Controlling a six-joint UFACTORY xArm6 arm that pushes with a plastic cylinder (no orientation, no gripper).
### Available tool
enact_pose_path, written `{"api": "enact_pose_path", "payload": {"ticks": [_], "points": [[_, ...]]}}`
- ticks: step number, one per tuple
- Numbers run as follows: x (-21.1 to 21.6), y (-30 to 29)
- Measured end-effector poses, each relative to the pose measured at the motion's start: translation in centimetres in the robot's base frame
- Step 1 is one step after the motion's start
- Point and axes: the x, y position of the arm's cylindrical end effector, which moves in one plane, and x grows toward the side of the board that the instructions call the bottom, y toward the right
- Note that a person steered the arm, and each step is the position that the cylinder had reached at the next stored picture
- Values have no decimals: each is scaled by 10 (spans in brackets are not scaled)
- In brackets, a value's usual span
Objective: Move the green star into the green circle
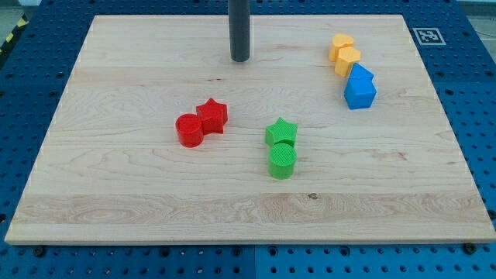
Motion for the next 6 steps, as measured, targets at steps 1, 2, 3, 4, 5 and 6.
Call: {"api": "enact_pose_path", "payload": {"ticks": [1, 2, 3, 4, 5, 6], "points": [[14, 0], [40, -1], [47, -1], [75, -1], [104, -11], [125, -16]]}}
